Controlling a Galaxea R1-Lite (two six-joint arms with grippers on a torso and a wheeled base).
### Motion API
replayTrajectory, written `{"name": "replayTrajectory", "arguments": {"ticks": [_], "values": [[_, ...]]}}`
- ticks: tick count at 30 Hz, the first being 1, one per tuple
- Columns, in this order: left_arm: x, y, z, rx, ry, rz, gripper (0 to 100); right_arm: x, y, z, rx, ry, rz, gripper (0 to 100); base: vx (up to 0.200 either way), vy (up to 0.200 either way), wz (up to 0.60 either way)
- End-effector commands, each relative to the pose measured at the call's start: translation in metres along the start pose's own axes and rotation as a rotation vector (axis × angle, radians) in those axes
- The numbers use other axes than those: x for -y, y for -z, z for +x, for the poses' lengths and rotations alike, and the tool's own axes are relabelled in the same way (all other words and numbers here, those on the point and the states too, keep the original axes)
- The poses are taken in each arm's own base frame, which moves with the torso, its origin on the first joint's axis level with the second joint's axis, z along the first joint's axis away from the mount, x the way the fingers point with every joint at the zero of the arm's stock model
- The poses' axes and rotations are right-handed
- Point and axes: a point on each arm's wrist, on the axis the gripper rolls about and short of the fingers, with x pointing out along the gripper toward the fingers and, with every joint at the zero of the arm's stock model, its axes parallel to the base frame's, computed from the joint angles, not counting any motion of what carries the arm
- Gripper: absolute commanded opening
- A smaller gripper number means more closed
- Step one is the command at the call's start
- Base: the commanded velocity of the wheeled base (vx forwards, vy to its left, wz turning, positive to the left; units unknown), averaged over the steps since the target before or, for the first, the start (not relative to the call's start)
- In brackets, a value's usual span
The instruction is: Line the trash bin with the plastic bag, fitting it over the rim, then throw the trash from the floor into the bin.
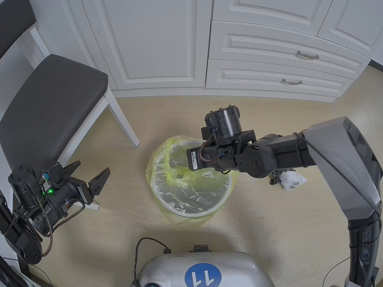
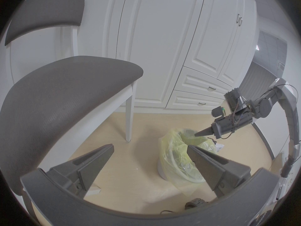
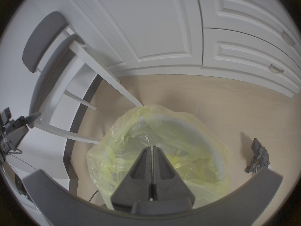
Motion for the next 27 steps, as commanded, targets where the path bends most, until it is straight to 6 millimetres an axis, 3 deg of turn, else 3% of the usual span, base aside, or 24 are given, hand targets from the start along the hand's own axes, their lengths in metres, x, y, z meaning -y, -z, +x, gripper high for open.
{"name": "replayTrajectory", "arguments": {"ticks": [1,7,10,15,27], "values": [[-0.002,0.008,-0.001,-0.039,-0.003,-0.008,100,-0.009,0.03,0.039,-0.069,-0.001,-0.016,0,0.0,0.0,0.0],[-0.007,0.01,0.003,-0.046,-0.018,-0.013,100,-0.011,0.031,0.038,-0.118,0.003,-0.017,0,0.0,0.0,0.0],[-0.01,0.01,0.003,-0.046,-0.014,-0.014,100,-0.033,0.032,0.032,-0.125,-0.043,-0.024,0,0.0,0.0,0.0],[-0.019,0.012,0.002,-0.058,-0.001,-0.024,100,-0.051,0.036,0.027,-0.163,-0.098,-0.041,0,0.0,0.0,0.0],[-0.022,0.021,0.006,-0.102,0.03,-0.076,100,-0.062,0.04,0.001,-0.334,-0.226,-0.063,0,0.0,0.0,0.0]]}}
